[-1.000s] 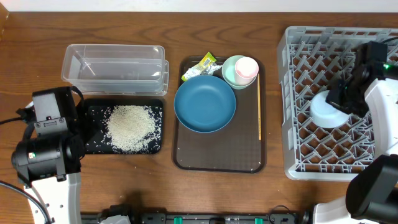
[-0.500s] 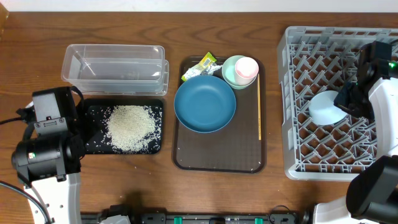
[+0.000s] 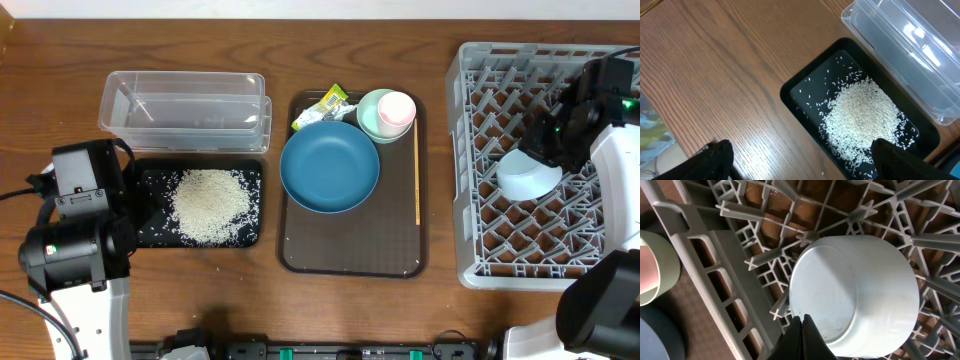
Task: Sort waste into correct bins and load items into the dishwasher rack
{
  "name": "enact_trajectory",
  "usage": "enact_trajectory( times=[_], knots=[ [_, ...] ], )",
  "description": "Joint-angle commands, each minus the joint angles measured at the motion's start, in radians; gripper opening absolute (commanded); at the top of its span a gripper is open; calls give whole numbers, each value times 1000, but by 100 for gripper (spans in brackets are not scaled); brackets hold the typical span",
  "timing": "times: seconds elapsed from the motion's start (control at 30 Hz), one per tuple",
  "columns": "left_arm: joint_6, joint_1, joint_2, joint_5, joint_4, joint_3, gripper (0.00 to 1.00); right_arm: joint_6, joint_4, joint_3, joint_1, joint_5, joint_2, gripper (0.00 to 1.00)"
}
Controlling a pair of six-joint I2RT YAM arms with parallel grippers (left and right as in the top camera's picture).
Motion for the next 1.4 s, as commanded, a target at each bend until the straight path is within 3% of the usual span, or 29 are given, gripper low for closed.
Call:
enact_trajectory(
  times=[0.0,1.13,1.37],
  knots=[
    [2,4,4,-6,-4,2,91,-4,9,-11,6,32,-1,1],
    [2,4,4,-6,-4,2,90,29,48,-87,4,143,18,1],
    [2,5,4,-6,-4,2,91,90,-18,-69,-7,269,18,1]
  ],
)
